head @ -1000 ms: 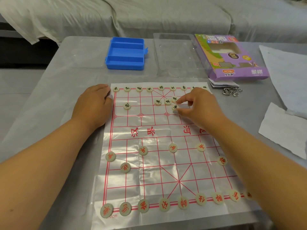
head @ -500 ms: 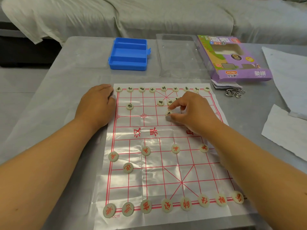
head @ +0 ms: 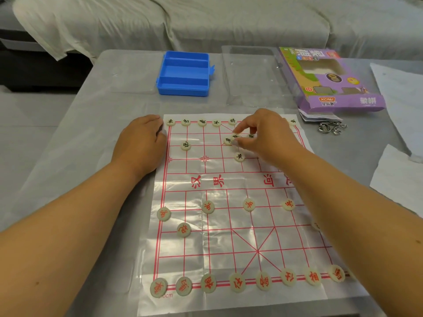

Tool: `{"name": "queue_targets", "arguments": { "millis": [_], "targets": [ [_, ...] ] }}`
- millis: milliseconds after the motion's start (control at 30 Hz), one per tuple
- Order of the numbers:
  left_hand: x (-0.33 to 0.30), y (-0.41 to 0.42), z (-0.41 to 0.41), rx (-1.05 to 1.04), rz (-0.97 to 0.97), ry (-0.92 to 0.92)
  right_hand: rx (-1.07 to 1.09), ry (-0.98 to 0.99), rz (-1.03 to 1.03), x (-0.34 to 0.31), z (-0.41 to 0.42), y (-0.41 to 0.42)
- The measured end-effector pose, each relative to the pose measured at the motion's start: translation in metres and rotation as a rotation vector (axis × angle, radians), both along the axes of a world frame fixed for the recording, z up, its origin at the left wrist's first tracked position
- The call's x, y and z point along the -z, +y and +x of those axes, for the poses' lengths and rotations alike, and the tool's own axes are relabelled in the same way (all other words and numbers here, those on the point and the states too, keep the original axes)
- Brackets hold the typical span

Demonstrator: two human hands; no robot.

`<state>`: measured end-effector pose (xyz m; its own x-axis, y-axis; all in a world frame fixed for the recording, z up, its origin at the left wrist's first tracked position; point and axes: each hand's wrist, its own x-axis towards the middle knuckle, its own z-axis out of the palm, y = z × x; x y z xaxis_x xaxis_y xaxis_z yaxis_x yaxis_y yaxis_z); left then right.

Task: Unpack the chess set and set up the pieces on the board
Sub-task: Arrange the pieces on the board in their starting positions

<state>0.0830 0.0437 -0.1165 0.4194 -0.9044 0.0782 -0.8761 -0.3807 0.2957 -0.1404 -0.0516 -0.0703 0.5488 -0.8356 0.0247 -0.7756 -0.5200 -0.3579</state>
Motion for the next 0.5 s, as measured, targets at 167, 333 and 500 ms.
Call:
{"name": "queue_targets", "arguments": {
  "millis": [167, 333, 500],
  "targets": [
    [-0.001, -0.001, 0.000, 0.001, -0.002, 0.008, -0.170, -0.030, 0.016, -0.002, 0.030, 0.033],
    [0.001, 0.000, 0.002, 0.002, -0.003, 0.012, -0.199, 0.062, 0.006, 0.013, 0.038, 0.037],
    [0.001, 0.000, 0.002, 0.007, -0.021, 0.028, -0.149, 0.000, 0.048, 0.003, 0.026, 0.028]
  ]
}}
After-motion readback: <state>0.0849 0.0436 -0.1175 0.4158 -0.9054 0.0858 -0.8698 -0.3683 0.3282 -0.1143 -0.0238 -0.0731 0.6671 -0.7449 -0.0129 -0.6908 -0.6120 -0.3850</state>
